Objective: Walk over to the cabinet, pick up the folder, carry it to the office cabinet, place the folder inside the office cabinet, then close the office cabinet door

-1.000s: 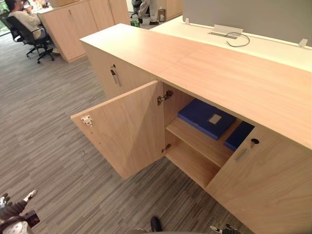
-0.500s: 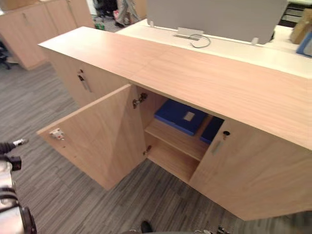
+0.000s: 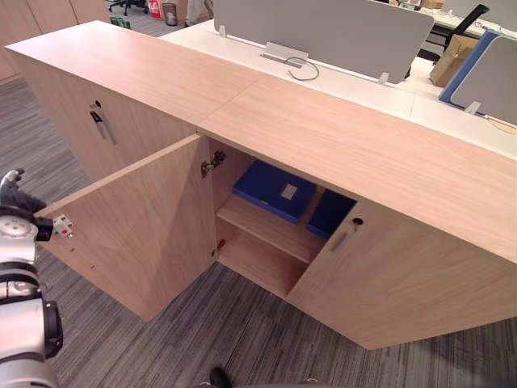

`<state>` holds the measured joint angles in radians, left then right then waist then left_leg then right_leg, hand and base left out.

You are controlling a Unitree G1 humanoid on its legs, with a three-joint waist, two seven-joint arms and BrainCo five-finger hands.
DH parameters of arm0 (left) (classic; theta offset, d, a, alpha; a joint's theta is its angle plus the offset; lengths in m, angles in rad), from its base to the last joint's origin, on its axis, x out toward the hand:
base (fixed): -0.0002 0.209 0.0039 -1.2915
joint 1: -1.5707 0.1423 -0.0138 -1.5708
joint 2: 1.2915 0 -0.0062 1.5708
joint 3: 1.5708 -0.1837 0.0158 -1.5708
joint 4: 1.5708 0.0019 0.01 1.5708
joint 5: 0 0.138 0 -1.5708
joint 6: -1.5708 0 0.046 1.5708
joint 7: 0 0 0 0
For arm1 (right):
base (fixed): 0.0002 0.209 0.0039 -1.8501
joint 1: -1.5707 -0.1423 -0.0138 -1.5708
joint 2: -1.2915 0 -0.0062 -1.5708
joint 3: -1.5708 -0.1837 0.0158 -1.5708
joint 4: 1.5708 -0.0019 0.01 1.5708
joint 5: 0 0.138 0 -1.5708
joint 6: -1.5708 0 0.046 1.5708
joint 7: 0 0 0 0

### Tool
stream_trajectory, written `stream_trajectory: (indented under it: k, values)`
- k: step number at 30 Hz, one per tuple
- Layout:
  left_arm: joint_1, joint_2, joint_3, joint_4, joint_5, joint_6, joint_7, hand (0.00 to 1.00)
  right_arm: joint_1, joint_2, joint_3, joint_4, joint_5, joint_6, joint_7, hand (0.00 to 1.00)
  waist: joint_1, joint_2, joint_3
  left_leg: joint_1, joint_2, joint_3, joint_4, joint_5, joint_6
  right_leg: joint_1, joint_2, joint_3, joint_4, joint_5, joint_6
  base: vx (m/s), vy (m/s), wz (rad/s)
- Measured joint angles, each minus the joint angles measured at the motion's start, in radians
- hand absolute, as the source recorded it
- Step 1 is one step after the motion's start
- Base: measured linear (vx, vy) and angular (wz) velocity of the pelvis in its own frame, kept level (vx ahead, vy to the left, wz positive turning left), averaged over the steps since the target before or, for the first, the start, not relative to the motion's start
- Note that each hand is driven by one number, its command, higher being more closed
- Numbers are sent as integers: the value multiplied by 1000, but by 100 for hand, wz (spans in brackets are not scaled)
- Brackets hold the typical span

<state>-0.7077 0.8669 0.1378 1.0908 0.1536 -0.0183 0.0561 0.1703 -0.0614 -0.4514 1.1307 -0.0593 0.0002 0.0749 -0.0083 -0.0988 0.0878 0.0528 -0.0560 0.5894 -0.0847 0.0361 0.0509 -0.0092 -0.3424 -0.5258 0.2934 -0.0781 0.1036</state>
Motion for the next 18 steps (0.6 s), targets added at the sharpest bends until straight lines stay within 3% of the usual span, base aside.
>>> stream_trajectory:
  k: [4,6,12,13,16,17,18]
  values:
    - [-37,-83,-57,-70,-1,2,10,0,0,3,7,0,2,-1,0,0,-7,-6,1,0,-2,11,0,0,1,-2,-13,-19,0,6,-1,-67,42,-8]
    - [-13,-149,-90,-201,0,13,27,0,3,1,18,0,2,-2,0,0,0,-13,2,-4,-2,6,1,0,1,-3,-13,-24,2,7,-1,-35,21,9]
    - [114,-254,-159,-608,-5,9,49,0,3,-14,51,3,1,-11,0,0,6,-17,-5,-19,-4,-20,13,0,1,4,-28,-84,11,7,-1,-6,10,17]
    - [133,-296,-201,-679,-43,-5,35,0,10,-14,52,3,1,-15,0,0,8,-16,-8,-19,-6,-34,19,0,2,17,-34,-108,13,7,-1,22,11,34]
    - [171,-416,-533,-866,-91,-62,-71,0,10,-21,62,3,-1,-26,1,0,10,-3,-32,-15,-16,-54,20,-3,3,28,-50,-131,31,7,-1,23,29,22]
    - [191,-472,-662,-917,-113,-86,-117,0,9,-26,66,3,0,-32,1,0,13,17,-49,-13,-19,-53,22,-6,-1,27,-55,-133,37,7,-1,2,52,-4]
    - [202,-509,-710,-928,-136,-99,-139,0,4,-32,81,2,0,-34,1,0,10,26,-54,-11,-21,-52,23,-10,1,27,-60,-133,41,6,0,-19,33,-12]
